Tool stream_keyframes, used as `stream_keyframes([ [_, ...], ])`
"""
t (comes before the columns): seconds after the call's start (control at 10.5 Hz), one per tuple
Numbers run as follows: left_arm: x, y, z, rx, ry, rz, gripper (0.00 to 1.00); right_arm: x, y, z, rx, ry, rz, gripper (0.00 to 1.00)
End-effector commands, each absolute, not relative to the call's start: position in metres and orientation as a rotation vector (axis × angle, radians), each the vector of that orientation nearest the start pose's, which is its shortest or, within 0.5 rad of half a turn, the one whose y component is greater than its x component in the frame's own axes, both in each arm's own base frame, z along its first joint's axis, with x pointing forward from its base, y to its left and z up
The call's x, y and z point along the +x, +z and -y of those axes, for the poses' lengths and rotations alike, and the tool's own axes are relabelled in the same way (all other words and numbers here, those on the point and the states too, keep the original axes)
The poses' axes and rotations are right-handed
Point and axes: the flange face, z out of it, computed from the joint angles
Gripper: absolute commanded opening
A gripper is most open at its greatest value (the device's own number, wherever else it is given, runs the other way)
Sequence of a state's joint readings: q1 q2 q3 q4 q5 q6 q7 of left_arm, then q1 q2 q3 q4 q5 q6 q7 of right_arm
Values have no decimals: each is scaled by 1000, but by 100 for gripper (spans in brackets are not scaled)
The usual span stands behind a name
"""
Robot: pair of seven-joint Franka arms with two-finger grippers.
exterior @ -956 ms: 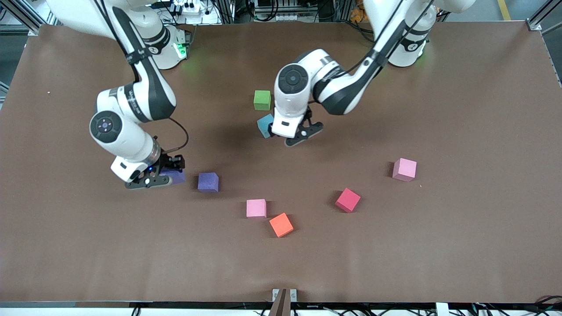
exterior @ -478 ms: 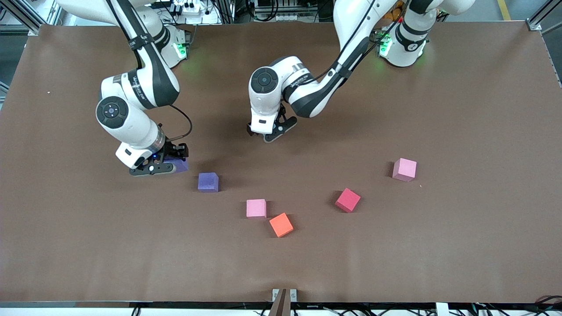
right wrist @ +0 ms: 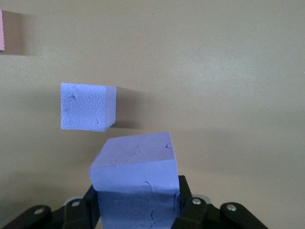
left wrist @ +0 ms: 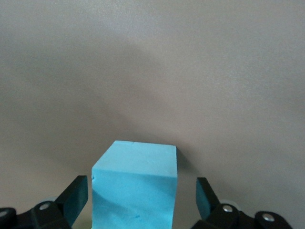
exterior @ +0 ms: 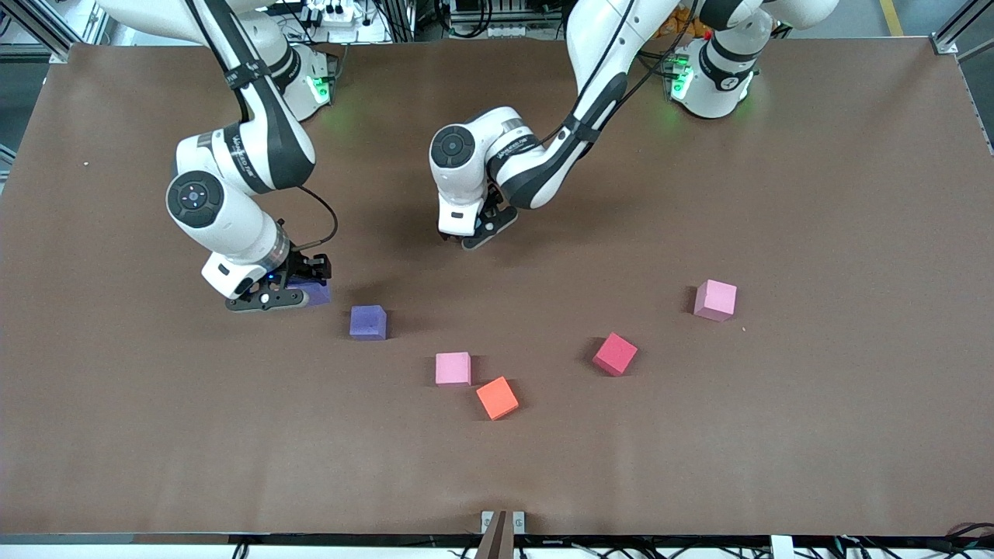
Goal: Arrange blocks into number 1
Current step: 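Grasp the cyan cube with the left gripper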
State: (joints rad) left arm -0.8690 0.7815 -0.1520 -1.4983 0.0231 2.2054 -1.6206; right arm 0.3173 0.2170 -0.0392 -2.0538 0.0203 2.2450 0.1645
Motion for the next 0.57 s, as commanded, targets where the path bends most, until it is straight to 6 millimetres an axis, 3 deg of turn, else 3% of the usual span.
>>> stream_keyframes([
  [0.0,381,187,595,-2928,127,928,100,558,340,-162,-3127,14,226,65],
  [0.19,360,179,606,-2934,133,876,94,557,339,-165,-3126,16,241,64],
  [0.29,361,183,606,-2940,131,868,1,555,341,-170,-3122,19,214,64],
  [0.48,362,190,608,-2982,127,768,0,551,343,-175,-3127,27,94,63],
])
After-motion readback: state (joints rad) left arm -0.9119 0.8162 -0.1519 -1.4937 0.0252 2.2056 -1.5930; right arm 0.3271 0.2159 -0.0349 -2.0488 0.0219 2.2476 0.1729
